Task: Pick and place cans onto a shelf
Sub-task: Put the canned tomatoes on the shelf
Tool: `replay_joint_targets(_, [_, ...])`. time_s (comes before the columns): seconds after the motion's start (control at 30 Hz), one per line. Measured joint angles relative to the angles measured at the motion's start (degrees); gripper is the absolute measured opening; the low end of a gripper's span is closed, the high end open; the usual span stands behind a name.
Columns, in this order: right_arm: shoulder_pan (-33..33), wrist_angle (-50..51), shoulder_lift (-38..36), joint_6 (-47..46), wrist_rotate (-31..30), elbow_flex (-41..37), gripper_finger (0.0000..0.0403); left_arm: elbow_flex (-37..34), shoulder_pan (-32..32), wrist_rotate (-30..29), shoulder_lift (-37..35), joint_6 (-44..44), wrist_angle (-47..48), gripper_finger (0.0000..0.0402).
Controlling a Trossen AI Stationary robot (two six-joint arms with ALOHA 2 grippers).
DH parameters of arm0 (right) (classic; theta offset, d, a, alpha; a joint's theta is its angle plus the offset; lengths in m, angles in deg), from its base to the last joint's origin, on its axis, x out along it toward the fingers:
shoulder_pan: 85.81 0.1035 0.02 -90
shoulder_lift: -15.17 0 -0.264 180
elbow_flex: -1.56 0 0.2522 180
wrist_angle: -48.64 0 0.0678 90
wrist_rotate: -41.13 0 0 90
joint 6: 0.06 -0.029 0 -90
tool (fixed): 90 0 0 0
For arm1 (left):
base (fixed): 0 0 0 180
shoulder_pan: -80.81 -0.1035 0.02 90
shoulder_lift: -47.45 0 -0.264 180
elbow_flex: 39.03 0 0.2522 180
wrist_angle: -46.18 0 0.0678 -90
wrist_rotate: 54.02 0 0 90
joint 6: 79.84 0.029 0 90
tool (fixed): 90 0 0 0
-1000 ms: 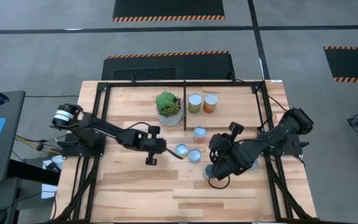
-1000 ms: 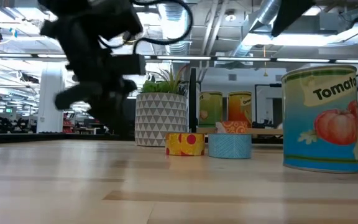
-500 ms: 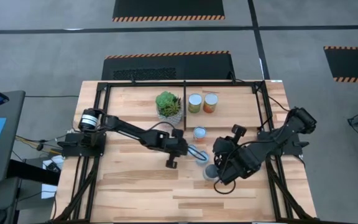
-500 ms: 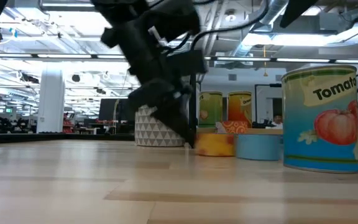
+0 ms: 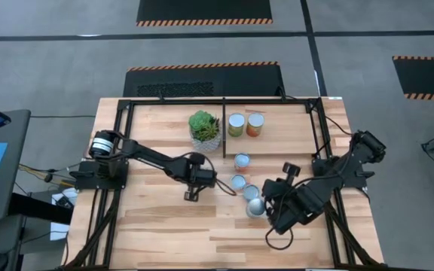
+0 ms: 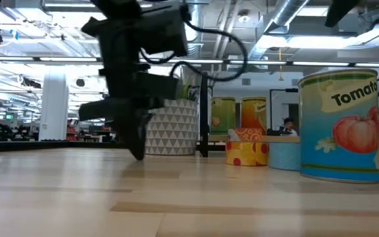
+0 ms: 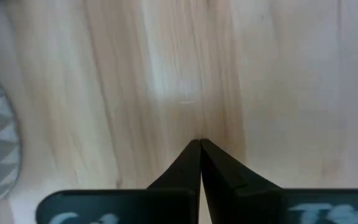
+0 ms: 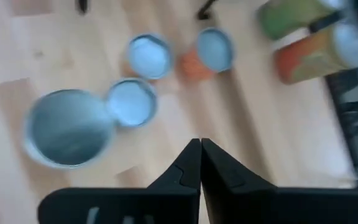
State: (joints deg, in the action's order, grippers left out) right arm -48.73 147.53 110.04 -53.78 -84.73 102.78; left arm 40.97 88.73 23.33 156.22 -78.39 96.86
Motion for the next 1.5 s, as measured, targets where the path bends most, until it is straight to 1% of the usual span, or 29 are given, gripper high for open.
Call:
replay_joint_targets(0.1, [-0.98, -3.81, 0.02, 2.33, 2.14, 0.0, 0.0025, -4.19, 0.42, -1.69, -2.03, -2.83, -0.87, 0.0])
replay_joint_targets(0.17, [-1.96, -6.66, 0.02, 4.79, 3.07, 0.0, 0.0021, -7.34, 0.77, -2.26, -4.26, -3.19, -2.57, 0.0])
replay_joint_targets(0.23, [-3.06, -8.37, 0.02, 6.96, 4.33, 0.0, 0.0018, -10.95, 1.09, -2.38, -7.21, -3.14, -5.71, 0.0])
replay_joint_targets(0.3, [-4.59, -9.5, 0.02, 9.26, 7.45, 0.0, 0.0016, -15.06, 1.08, -1.98, -10.58, -2.19, -9.94, 0.0])
replay_joint_targets(0.37, [-6.53, -10.87, 0.02, 11.26, 11.6, 0.0, 0.0018, -19.0, 0.67, -1.52, -13.9, -0.78, -16.9, 0.0])
replay_joint_targets(0.4, [-7.46, -11.59, 0.02, 12.43, 13.37, 0.0, 0.002, -20.85, 0.38, -1.06, -15.49, 0.16, -21.89, 0.0])
replay_joint_targets(0.47, [-9.25, -12.79, 0.02, 15.08, 15.53, 0.0, 0.0025, -23.89, -0.19, 0.11, -17.85, 2.26, -31.42, 0.0])
replay_joint_targets(0.6, [-11.35, -13.93, 0.02, 18.3, 16.6, 0.0, 0.0034, -28.1, -0.41, 1.89, -19.45, 5.61, -49.73, 0.0])
replay_joint_targets(0.67, [-11.46, -13.82, 0.02, 18.32, 17.46, 0.0, 0.0035, -29.02, -0.34, 1.94, -19.68, 6.54, -54.93, 0.0])
replay_joint_targets(0.77, [-11.21, -14.53, 0.02, 19.6, 20.47, -0.04, 0.0036, -30.07, -0.17, 2.08, -19.61, 7.98, -58.74, 0.0])
replay_joint_targets(0.87, [-10.78, -18.42, 0.03, 23.64, 23.77, -1.78, 0.0043, -31.42, -0.15, 4.19, -19.61, 8.56, -62.29, 0.0])
replay_joint_targets(0.97, [-10.87, -19.98, 0.11, 26.45, 26.15, -2.78, 0.0061, -32.07, -0.1, 4.91, -19.61, 7.73, -63.31, 0.0])
replay_joint_targets(1.07, [-10.89, -19.94, 0.09, 27.1, 28.6, -3.5, 0.0086, -32.05, -0.1, 4.88, -19.61, 6.15, -63.73, 0.0])
replay_joint_targets(1.23, [-11.02, -20.18, 0.02, 26.93, 28.57, -4.77, 0.0143, -32.05, -0.15, 4.84, -19.61, 5.62, -63.77, 0.0])
replay_joint_targets(1.33, [-11.02, -22.15, 0.04, 26.9, 28.49, -6.24, 0.0178, -32.05, -0.15, 4.83, -19.61, 4.73, -63.77, 0.0])
replay_joint_targets(1.43, [-11.02, -23.92, 0.04, 26.5, 27.84, -7.59, 0.02, -32.02, -0.15, 4.83, -19.61, 4.61, -63.5, 0.0])
replay_joint_targets(1.5, [-11.0, -25.18, 0.04, 25.91, 26.25, -8.54, 0.0207, -32.02, -0.15, 4.81, -19.61, 4.53, -63.49, 0.0])
